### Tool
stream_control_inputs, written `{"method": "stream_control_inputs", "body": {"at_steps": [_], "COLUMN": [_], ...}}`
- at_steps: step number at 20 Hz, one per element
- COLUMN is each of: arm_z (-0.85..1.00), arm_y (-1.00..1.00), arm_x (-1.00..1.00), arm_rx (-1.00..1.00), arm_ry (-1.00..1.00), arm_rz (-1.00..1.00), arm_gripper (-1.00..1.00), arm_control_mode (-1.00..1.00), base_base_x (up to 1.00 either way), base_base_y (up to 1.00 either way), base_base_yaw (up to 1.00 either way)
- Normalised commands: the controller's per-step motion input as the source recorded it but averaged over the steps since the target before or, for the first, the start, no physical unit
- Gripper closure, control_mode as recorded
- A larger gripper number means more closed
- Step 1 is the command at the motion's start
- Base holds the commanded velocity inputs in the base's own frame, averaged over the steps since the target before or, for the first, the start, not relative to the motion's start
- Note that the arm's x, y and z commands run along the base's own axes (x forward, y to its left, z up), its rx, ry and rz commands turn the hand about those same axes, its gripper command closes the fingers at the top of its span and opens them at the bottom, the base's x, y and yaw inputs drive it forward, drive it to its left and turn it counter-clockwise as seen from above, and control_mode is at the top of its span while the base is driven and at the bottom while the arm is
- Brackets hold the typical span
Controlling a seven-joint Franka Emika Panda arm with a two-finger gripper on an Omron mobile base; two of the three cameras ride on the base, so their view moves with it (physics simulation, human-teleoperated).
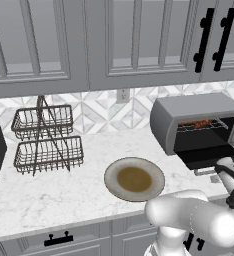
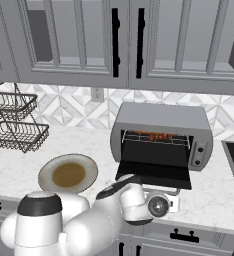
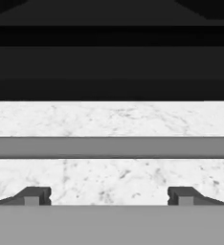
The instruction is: Pick up the kebab skewer and baguette bread, and place them inside the toaster oven. Close the toaster oven door and start by setting the timer.
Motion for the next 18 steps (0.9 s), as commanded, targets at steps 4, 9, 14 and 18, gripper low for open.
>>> {"method": "stream_control_inputs", "body": {"at_steps": [4,9,14,18], "arm_z": [-0.2,-0.3,-0.34,-0.26], "arm_y": [0.0,0.0,0.09,0.17], "arm_x": [0.17,0.11,0.07,0.1], "arm_rx": [0.0,0.0,0.0,0.0], "arm_ry": [-0.07,-0.09,-0.08,-0.06], "arm_rz": [0.01,0.0,0.0,0.0], "arm_gripper": [-1.0,-1.0,-1.0,-1.0], "arm_control_mode": [-1.0,-1.0,-1.0,-1.0], "base_base_x": [0.0,0.0,0.0,0.0], "base_base_y": [0.0,0.0,0.0,0.0], "base_base_yaw": [0.0,0.0,0.0,0.0]}}
